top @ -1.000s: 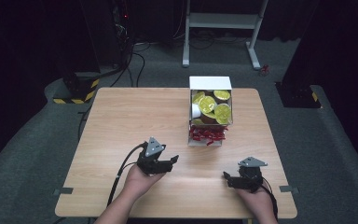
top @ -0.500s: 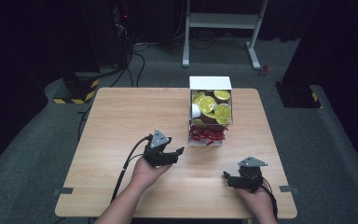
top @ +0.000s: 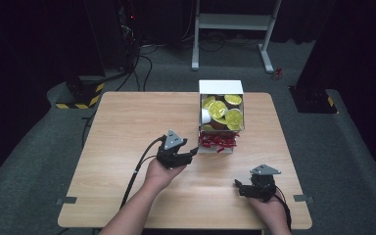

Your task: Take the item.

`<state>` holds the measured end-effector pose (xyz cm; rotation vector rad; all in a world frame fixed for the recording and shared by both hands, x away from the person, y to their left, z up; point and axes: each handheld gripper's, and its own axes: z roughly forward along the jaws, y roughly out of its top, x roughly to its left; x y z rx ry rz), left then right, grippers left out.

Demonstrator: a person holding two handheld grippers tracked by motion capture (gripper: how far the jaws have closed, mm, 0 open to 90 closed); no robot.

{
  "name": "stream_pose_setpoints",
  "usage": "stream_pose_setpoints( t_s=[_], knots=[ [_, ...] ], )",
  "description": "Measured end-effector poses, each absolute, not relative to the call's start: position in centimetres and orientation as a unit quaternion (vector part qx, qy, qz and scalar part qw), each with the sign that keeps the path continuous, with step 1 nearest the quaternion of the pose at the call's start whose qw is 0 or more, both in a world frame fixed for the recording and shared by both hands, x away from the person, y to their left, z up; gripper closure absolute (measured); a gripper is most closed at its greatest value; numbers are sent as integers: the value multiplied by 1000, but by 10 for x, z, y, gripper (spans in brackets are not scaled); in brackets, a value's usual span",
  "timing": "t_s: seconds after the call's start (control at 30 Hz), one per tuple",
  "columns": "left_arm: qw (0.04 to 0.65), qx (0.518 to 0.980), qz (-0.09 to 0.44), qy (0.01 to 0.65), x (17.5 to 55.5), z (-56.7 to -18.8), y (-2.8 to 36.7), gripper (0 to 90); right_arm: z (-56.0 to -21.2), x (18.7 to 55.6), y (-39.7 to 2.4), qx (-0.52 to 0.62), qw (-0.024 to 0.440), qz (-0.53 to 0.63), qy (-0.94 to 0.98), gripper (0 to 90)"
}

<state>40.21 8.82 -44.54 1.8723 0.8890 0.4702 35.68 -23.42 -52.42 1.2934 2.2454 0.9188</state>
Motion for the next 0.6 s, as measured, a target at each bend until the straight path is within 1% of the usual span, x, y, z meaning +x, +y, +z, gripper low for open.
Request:
stream_pose_setpoints(
  t_s=[0.1, 0.27, 0.33, 0.4, 0.6],
  knots=[
    [485, 769, 196, 367, 407, -445, 80, 421, -524, 357, -234, 465, 194, 327, 799, 143],
    [492, 769, 188, 362, 412, -445, 72, 421, -524, 357, -234, 466, 195, 327, 799, 144],
    [488, 771, 196, 358, 414, -445, 66, 422, -524, 357, -234, 465, 195, 327, 799, 146],
    [485, 770, 206, 359, 416, -444, 62, 470, -524, 357, -234, 464, 196, 327, 799, 146],
    [485, 767, 198, 370, 424, -445, 55, 519, -524, 357, -234, 465, 195, 327, 799, 146]
  ],
)
